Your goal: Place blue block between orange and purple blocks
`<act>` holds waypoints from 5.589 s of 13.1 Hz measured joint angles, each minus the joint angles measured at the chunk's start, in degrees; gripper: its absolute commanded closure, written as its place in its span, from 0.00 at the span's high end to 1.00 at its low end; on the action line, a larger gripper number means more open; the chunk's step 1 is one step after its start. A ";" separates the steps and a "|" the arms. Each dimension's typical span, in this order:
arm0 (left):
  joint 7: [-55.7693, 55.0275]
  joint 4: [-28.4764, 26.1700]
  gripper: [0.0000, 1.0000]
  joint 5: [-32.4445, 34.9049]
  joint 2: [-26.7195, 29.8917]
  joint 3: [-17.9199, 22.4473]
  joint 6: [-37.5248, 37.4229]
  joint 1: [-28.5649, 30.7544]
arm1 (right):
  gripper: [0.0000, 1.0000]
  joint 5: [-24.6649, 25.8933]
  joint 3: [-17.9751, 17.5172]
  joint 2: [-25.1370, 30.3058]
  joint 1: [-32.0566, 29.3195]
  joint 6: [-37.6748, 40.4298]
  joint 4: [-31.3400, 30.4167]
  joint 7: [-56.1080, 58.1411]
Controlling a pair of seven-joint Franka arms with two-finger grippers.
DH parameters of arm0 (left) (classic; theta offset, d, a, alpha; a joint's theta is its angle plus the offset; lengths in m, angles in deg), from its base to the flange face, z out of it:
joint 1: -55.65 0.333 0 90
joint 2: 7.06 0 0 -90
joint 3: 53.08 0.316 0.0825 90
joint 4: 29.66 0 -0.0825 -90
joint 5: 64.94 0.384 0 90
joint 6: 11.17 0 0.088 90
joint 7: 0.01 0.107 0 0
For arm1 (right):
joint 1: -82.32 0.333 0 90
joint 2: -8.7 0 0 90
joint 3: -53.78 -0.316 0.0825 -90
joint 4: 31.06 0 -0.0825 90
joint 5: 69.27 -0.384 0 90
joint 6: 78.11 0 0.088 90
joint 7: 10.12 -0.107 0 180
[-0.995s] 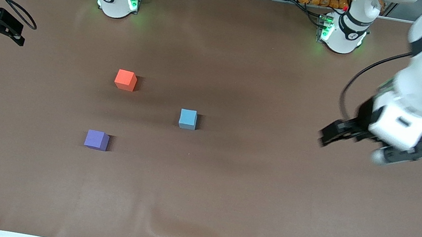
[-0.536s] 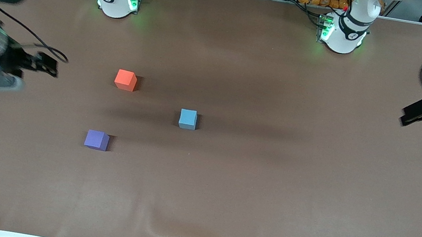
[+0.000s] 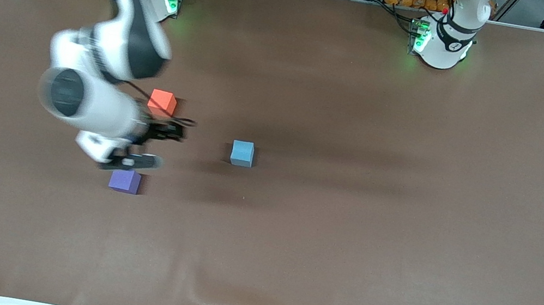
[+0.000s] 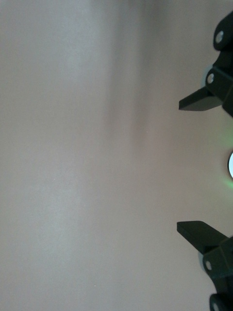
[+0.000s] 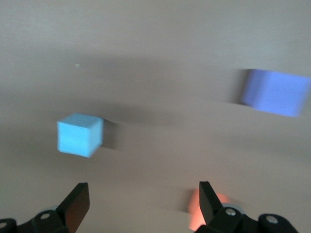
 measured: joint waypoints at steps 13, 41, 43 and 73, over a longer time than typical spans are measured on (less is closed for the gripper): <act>0.04 -2.96 1.00 -0.21 1.30 -3.43 1.01 0.05 | 1.00 0.94 0.55 -13.49 14.14 -17.32 -1.40 -9.44; -2.79 -3.48 1.00 -0.05 4.47 3.59 -2.65 -9.33 | 0.00 2.50 1.67 0.40 -10.24 -9.34 -19.81 -7.94; -3.59 -3.59 1.00 0.01 4.47 2.43 -2.65 -9.35 | 0.00 2.52 1.67 0.66 -10.24 -13.55 -22.79 -7.88; -3.40 -3.98 1.00 0.11 2.87 3.03 -0.89 -8.02 | 1.00 0.27 1.89 3.18 -24.10 20.67 17.53 11.09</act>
